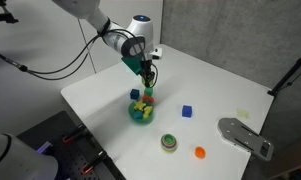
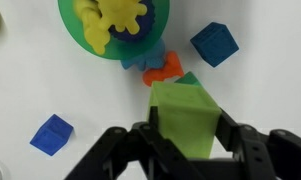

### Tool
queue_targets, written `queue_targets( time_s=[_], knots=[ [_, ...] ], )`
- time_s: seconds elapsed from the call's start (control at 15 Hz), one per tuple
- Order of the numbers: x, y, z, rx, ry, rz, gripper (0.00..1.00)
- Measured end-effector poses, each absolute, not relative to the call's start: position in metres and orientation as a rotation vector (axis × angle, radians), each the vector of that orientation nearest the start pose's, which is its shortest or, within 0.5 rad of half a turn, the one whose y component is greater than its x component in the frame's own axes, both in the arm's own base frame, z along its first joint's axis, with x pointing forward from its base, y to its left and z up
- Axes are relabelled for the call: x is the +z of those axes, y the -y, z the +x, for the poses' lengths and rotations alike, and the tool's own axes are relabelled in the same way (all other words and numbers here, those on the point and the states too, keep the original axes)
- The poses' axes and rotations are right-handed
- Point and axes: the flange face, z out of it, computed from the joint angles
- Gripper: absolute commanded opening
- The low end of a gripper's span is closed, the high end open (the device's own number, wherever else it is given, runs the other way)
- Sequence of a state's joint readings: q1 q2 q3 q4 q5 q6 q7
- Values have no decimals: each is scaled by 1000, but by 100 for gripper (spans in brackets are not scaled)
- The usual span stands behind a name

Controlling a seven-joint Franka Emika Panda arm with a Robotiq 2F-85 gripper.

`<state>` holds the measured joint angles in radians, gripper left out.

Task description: Put the light green building block on top of the blue building block

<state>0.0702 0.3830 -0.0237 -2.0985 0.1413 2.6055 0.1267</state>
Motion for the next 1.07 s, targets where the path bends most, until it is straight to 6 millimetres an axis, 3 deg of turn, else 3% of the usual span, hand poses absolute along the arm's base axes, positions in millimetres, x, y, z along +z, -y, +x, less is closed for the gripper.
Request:
queue_targets(
  time_s=[0.13, 0.2, 0.47, 1.07],
  knots=[
    [244, -25, 595, -174, -298, -3041, 56],
    [242, -23, 595, -169, -304, -3042, 31],
    [236, -25, 593, -153, -287, -3046, 31],
    [188, -102, 575, -28, 25, -3099, 31]
  ],
)
